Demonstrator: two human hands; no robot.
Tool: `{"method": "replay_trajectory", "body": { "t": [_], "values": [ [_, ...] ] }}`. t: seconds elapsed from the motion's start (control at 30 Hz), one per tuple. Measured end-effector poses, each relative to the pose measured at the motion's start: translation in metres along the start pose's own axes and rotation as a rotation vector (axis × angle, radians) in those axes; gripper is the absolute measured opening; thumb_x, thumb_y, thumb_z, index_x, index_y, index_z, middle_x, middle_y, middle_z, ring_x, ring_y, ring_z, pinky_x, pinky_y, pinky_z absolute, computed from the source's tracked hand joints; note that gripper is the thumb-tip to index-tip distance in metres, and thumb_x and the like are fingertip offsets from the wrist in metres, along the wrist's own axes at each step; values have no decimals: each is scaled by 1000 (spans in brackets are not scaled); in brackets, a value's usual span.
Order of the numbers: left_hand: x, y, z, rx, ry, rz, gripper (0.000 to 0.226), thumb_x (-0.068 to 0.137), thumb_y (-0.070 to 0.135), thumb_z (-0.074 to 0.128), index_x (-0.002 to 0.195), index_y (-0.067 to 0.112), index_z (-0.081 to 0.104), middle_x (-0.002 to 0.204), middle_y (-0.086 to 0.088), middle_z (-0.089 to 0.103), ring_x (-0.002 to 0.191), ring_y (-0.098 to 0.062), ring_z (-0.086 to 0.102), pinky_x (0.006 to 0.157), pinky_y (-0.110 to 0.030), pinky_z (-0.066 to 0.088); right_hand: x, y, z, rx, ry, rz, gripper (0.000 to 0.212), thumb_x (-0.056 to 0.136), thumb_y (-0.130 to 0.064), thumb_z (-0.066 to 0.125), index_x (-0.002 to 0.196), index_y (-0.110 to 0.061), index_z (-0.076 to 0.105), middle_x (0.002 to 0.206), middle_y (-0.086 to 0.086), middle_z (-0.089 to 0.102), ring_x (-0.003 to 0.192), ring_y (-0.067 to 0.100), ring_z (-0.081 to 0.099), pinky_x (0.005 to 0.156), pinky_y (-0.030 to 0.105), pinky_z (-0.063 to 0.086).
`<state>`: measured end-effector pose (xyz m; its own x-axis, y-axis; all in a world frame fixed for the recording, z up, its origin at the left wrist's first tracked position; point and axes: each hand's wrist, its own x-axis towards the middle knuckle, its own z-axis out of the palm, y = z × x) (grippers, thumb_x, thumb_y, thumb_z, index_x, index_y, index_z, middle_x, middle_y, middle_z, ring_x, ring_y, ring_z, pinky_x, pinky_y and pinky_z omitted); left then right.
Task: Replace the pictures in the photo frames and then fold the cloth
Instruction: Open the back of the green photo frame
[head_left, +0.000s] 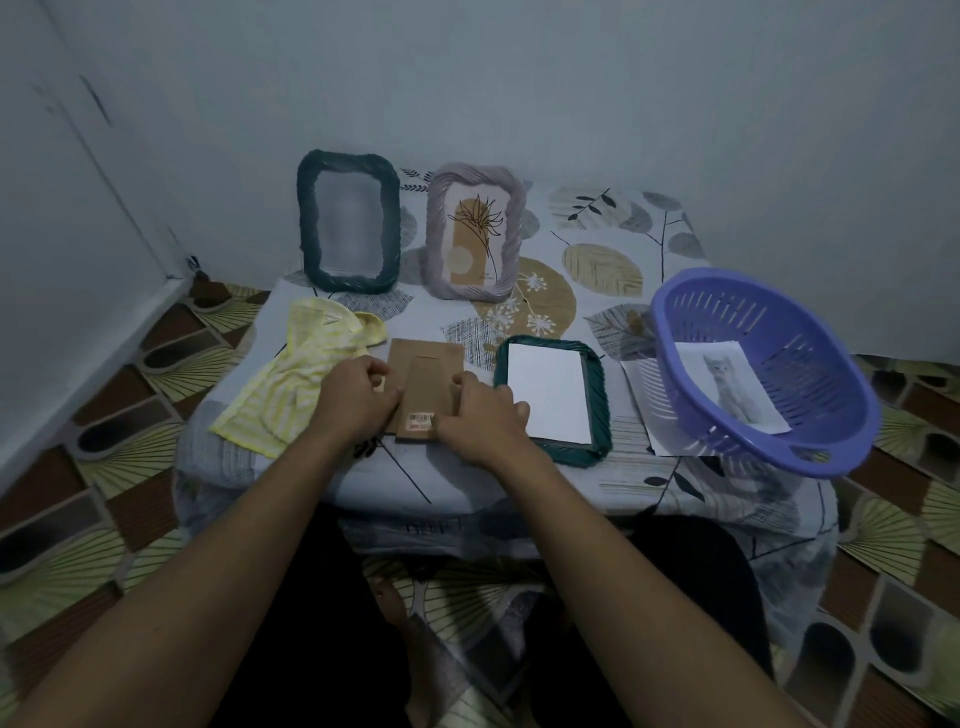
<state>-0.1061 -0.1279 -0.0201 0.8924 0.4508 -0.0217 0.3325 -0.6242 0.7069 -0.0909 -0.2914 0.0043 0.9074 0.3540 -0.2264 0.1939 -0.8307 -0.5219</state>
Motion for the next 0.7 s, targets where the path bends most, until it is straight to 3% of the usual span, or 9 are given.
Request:
{"method": "replay_trajectory", "body": {
  "t": [0.2, 0.37, 0.47, 0.7],
  "values": [
    [1, 4, 4, 144, -8, 131, 34, 93, 14, 62, 123, -3, 64, 115, -19, 69, 108, -32, 63, 88, -32, 44, -3, 8, -2, -32, 2, -33, 52, 91, -40, 56, 135, -16, 44, 131, 11, 55, 126, 33, 38, 93, 44, 26],
    [-2, 9, 9, 246, 65, 236, 30, 89, 9, 57, 118, 0, 62, 110, -21, 63, 100, -37, 59, 83, -44, 48, -3, 13, -10, 44, 29, -43, 57, 89, -28, 59, 142, -16, 44, 139, 10, 53, 129, 33, 39, 100, 43, 29],
    [-7, 23, 13, 271, 67, 319, 31, 84, 7, 59, 115, 5, 65, 109, -15, 63, 101, -34, 57, 85, -43, 49, -4, 23, -20, 148, 104, -57, 50, 90, -24, 58, 139, -18, 51, 139, 5, 57, 127, 30, 49, 105, 44, 36],
    [-13, 62, 35, 265, -79, 509, 30, 84, 27, 54, 107, 20, 72, 100, -6, 66, 97, -27, 58, 90, -41, 44, -8, 73, -43, 275, 273, -10, 35, 88, -21, 57, 123, -22, 64, 122, 1, 67, 90, 23, 63, 90, 38, 50]
  ]
}}
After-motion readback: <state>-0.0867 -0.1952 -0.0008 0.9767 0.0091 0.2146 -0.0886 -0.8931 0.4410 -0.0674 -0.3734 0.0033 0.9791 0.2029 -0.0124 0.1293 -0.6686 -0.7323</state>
